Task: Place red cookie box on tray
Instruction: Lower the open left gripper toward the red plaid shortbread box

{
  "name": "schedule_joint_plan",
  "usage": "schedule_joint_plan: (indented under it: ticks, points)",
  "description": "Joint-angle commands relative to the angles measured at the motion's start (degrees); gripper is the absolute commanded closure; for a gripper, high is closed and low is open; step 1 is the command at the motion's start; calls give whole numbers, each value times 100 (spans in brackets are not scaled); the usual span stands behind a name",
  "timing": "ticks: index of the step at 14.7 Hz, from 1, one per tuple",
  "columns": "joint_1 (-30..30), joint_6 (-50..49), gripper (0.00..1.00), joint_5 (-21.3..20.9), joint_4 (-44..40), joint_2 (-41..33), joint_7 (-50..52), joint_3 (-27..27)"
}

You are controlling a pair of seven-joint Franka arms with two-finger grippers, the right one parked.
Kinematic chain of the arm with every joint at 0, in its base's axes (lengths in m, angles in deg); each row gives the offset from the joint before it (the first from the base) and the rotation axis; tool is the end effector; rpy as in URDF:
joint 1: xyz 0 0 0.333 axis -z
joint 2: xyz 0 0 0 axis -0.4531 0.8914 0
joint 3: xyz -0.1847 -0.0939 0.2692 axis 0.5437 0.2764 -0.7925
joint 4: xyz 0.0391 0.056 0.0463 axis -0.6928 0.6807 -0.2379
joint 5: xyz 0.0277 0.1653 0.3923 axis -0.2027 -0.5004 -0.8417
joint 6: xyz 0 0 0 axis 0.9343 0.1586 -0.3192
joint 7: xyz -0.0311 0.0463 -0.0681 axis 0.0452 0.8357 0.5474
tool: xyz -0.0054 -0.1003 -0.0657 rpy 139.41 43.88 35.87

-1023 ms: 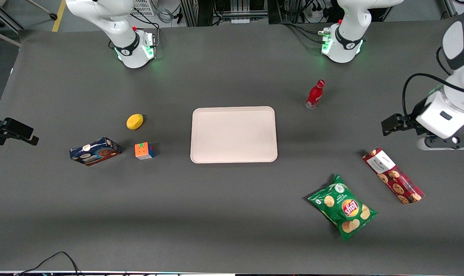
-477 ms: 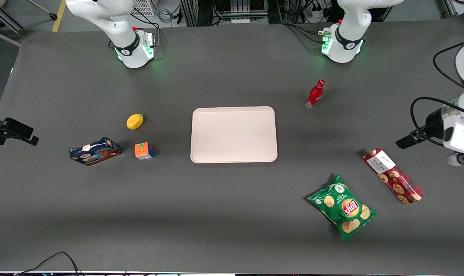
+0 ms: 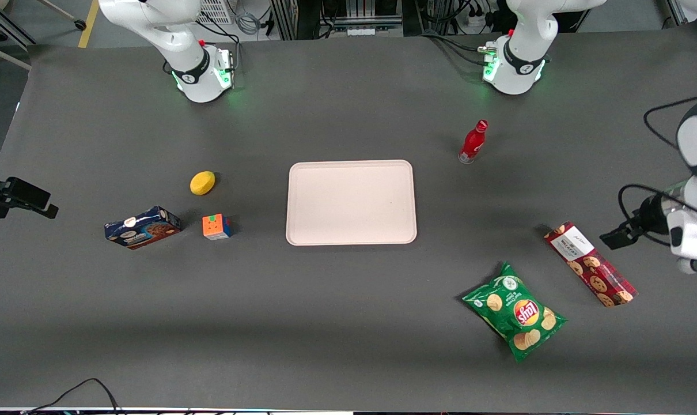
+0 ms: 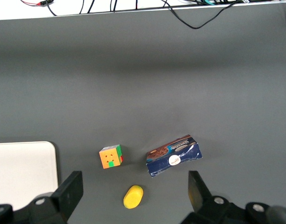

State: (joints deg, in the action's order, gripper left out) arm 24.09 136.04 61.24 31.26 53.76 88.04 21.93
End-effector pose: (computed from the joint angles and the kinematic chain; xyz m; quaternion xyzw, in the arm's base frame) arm 0.6697 0.0462 0.4250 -0.9531 -0.3003 0.0313 0.0200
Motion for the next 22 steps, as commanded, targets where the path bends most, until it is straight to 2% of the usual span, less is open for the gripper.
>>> schedule_joint_plan:
  ticks: [1, 11, 18, 19, 20, 21, 22]
  points:
    - [-48, 1127, 0, 36, 709, 236, 90, -196]
    - [-110, 2632, 0, 80, 719, 1501, 90, -275]
    - [-145, 3362, 0, 89, 825, 1959, 99, -275]
    - [-145, 3354, 2, 81, 825, 1968, 116, -275]
    - [-137, 3336, 16, 80, 825, 1968, 134, -275]
    - [-136, 3327, 39, 80, 816, 1968, 125, -275]
    - [-136, 3310, 44, 72, 807, 1968, 99, -275]
